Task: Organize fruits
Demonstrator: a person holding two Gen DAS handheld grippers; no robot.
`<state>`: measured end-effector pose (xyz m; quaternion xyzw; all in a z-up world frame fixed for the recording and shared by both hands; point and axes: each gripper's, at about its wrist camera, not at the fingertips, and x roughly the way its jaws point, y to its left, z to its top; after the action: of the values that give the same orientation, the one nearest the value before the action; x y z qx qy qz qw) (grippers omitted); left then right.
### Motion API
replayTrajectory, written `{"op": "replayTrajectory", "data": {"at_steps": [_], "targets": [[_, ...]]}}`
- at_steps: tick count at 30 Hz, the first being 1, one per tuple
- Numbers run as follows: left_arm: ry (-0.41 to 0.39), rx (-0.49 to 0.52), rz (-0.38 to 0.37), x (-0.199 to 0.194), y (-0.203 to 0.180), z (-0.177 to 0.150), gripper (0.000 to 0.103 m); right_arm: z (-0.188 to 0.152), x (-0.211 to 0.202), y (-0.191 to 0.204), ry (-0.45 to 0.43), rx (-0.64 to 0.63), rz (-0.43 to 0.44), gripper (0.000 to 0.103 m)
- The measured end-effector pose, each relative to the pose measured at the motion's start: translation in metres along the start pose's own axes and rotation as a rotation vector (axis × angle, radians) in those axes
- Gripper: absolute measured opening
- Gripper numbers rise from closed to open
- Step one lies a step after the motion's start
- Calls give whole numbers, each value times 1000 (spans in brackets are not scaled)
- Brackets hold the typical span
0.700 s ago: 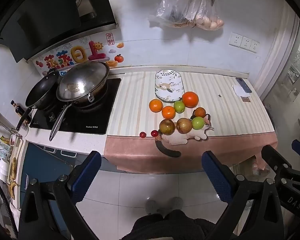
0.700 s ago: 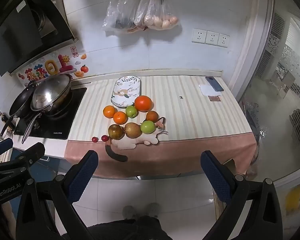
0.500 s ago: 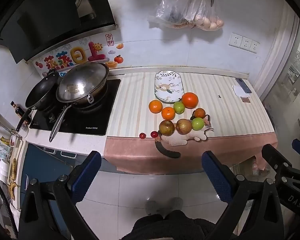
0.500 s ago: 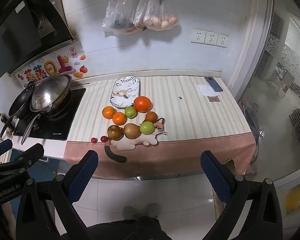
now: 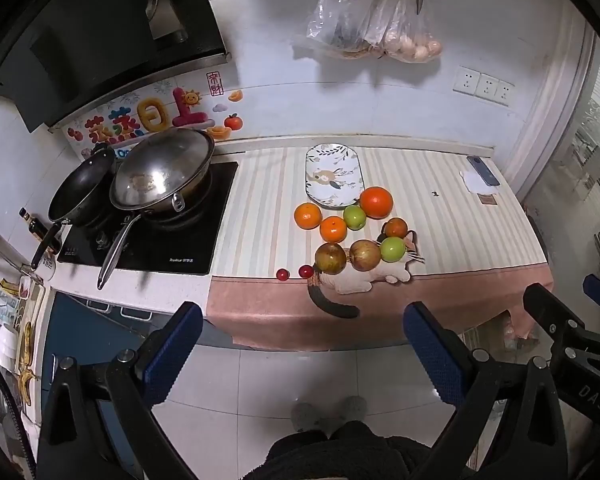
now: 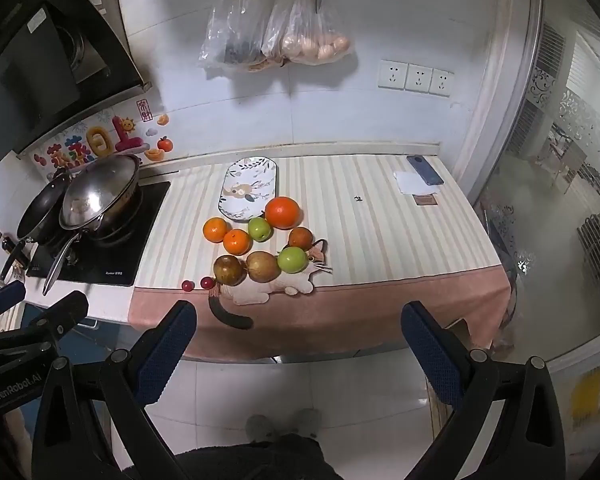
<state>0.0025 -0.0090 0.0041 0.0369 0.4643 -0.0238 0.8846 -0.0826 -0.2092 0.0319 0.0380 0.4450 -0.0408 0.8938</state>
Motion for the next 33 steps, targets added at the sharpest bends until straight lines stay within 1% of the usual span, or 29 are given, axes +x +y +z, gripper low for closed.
{"op": "replayTrajectory", "data": {"at_steps": [5, 33], "targets": [[5, 9, -4, -1, -4, 3, 103, -2, -8, 3, -4, 0, -3, 103], [2, 11, -23, -7, -2, 3, 103, 3, -15, 2, -10, 4, -5, 103]]}}
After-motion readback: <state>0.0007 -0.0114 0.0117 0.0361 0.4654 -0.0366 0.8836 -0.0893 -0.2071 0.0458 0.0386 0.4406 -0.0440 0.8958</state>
